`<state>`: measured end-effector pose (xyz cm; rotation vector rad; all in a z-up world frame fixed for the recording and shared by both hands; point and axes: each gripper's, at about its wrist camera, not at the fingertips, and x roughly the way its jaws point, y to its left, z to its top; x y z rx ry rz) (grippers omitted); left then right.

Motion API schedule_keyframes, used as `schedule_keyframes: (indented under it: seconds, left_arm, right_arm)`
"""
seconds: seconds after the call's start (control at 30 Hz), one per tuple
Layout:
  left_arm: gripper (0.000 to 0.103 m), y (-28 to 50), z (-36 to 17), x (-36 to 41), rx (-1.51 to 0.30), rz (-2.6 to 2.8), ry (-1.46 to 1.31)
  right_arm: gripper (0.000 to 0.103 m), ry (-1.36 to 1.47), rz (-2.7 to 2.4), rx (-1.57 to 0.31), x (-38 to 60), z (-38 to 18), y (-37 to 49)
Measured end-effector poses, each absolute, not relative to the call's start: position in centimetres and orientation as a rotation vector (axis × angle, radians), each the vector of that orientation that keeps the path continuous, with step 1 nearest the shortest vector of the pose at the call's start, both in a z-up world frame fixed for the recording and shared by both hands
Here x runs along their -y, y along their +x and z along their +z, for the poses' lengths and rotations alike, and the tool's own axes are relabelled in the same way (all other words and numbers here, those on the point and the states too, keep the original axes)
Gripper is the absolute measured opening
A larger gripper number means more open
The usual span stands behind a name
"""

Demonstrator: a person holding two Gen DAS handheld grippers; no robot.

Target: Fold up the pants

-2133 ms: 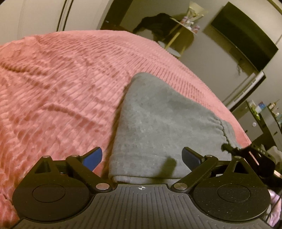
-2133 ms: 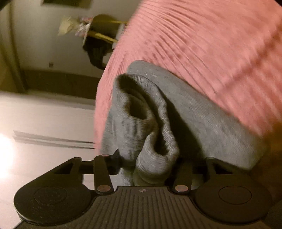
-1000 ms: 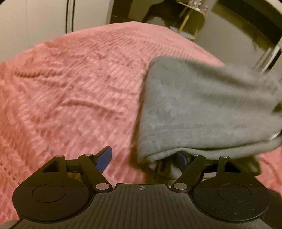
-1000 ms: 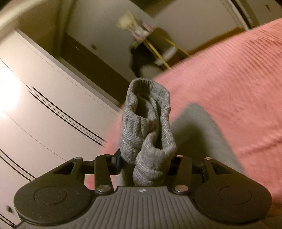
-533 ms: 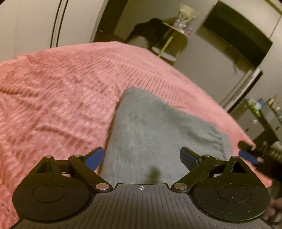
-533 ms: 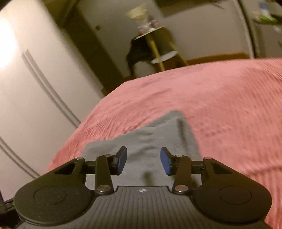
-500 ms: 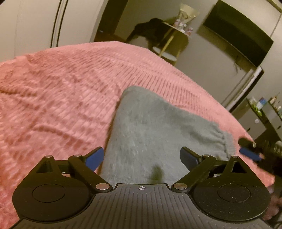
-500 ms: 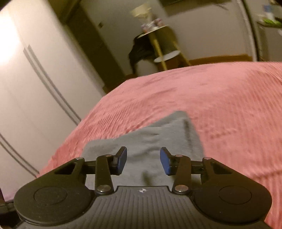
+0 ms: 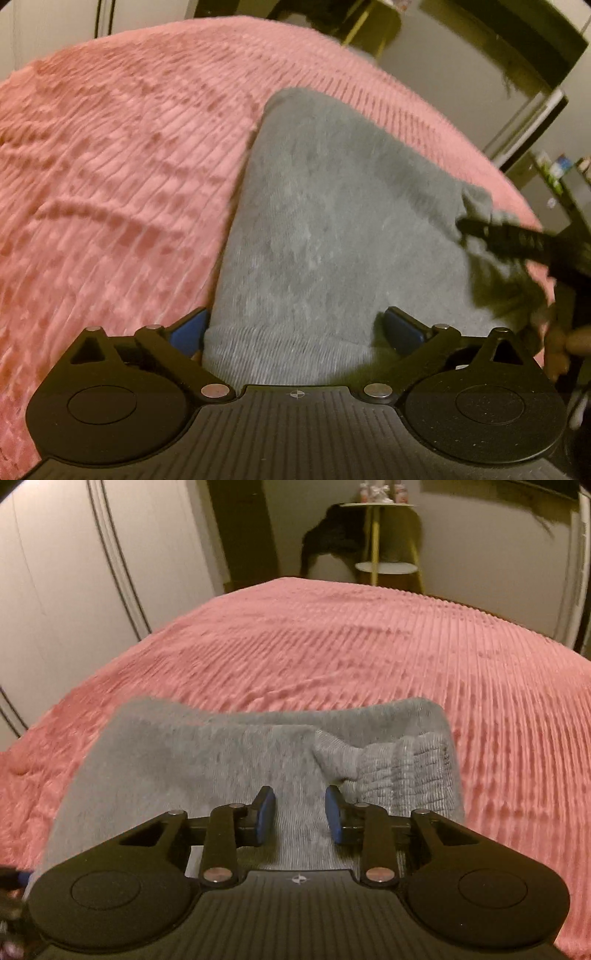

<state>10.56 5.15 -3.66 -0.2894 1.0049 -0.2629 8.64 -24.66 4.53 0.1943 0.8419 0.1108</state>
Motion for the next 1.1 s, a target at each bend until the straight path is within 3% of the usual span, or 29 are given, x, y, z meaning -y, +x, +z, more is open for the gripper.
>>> schedule_keyframes:
  seconds: [0.13, 0.17, 0.2, 0.3, 0.43, 0.7, 0.93, 1.1]
  left_arm:
    - [0.102, 11.1, -2.9, -6.7, -0.937, -0.294, -0.426]
    - [0.102, 11.3, -2.8, -7.3, -0.922, -0.296, -0.461]
    - [0.102, 11.7, -2.9, -7.6, -0.922, -0.298, -0.486]
    - [0.102, 13.8, -3.7, -7.6, -0.982, -0.318, -0.516]
    - [0.102, 16.2, -4.8, -6.5, -1.072, -0.381, -0.468]
    - [0.103, 19.9, -5.9, -6.0, -1.106, -0.489, -0.447]
    - [0.103, 22.6, -6.9, -6.3, -1.11, -0.565, -0.512]
    - [0.103, 22.1, -6.5, -5.6, -1.068, -0.653, -0.502]
  right_arm:
    - [0.05, 0.4, 0.146, -0.803, 27.9, 6.9, 4.8]
    - [0.064, 0.435, 0.152, -0.765, 29.1, 7.6, 3.5]
    - [0.071, 0.447, 0.137, -0.736, 30.1, 8.0, 2.7]
    - [0.08, 0.482, 0.087, -0.761, 33.8, 7.5, 1.8]
    - [0.081, 0.646, 0.092, -0.95, 37.1, 3.6, 3.3]
    - [0.084, 0.961, 0.275, -0.986, 38.9, -1.8, 7.5]
    - [0.083, 0.794, 0.32, -1.004, 35.1, -1.4, 9.9]
    - [0.067, 0.791, 0.309, -0.986, 35.1, -1.0, 9.5]
